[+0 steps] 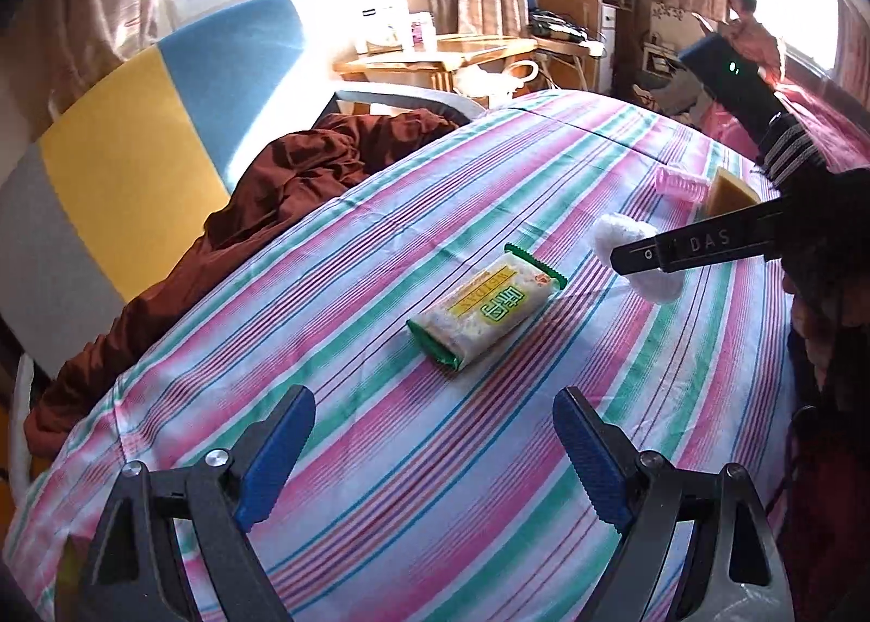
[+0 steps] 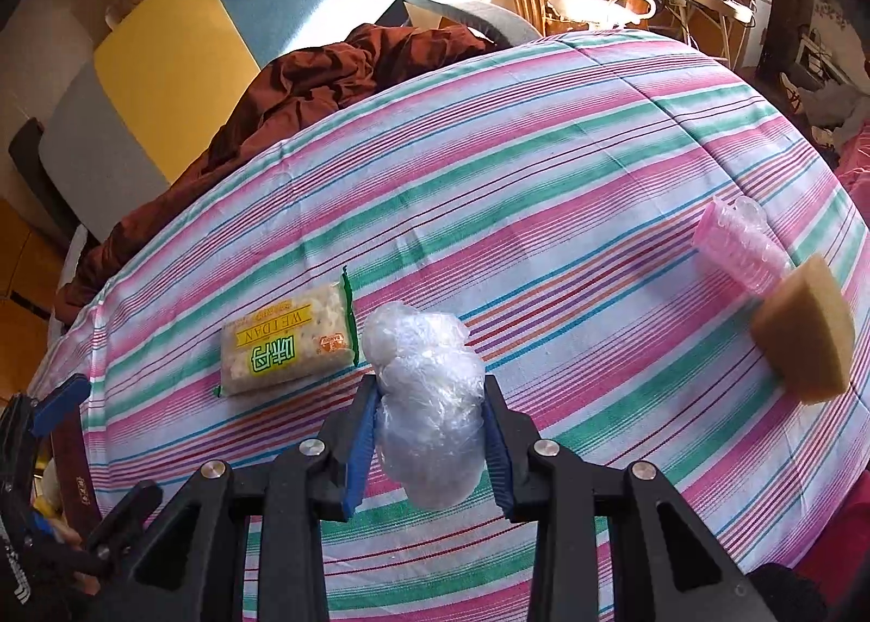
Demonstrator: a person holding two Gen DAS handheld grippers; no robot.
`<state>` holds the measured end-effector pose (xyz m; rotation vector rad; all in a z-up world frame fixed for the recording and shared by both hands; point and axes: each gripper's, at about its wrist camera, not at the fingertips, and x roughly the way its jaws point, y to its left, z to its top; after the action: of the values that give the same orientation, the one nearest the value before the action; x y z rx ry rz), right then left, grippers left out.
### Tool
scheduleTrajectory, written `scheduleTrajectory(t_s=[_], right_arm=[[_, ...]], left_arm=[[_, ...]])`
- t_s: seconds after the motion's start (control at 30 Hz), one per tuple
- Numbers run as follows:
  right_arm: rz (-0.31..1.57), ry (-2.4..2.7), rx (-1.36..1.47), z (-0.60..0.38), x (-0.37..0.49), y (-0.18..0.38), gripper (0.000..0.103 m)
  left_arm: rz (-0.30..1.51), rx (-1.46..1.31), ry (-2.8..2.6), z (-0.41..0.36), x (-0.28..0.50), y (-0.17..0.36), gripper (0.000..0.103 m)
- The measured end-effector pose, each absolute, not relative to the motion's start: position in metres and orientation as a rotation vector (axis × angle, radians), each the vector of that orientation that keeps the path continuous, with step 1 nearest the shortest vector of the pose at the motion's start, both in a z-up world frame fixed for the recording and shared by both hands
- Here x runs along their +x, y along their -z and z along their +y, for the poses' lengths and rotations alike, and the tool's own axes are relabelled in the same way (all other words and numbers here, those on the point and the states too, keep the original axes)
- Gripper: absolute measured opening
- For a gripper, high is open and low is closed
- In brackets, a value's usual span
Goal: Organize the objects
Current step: 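Grasp the clear plastic bundle with the right tool while the left tool grasps the cracker packet, then carry the cracker packet into the gold tray and open the left tool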
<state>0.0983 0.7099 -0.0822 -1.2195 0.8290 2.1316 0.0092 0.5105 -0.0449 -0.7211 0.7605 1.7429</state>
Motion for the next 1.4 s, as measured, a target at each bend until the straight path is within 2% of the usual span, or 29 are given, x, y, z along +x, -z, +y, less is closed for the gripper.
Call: scheduleTrajectory(t_s=[0.13,0.5,0.57,0.63,0.67,0.7,0.8,1.07,1.4], right_arm=[[0.877,-2.138,-1.191,0.715,0.103,0.08,0.035],[0.94,-2.151,-1.215,0.714,0.1,0.087,0.035],[0.929,-2.152,-1.219,0.713,0.099,0.088,0.035],[0.925,-2.145,-1.226,0.714,0.099,0.089,0.035],[0.926,-2.146,-1.227,0.714,0.099,0.09,0.035],[0.924,-2.154,-1.229,0.713,0.098,0.089,0.035],[0.896,-2.189,-1.253,0.707,0.093,0.088,0.035],[0.787,-2.308,-1.395,0.678,0.071,0.091,0.035],[0.624,-2.372,-1.532,0.65,0.056,0.097,0.035]], left_arm=[[0.857,-0.682,-1.68,0.553,0.007,0.065,0.09],[0.951,-0.67,-1.542,0.623,-0.001,0.106,0.09],[0.941,-0.695,-1.512,0.629,-0.003,0.112,0.084],[0.889,-0.75,-1.485,0.63,-0.006,0.115,0.061],[0.852,-0.786,-1.491,0.629,-0.008,0.114,0.056],[0.823,-0.815,-1.499,0.626,-0.009,0.114,0.052],[0.786,-0.859,-1.563,0.611,-0.008,0.114,0.05],[0.658,-1.014,-1.774,0.525,0.002,0.113,0.05],[0.598,-1.026,-1.979,0.442,0.028,0.112,0.049]])
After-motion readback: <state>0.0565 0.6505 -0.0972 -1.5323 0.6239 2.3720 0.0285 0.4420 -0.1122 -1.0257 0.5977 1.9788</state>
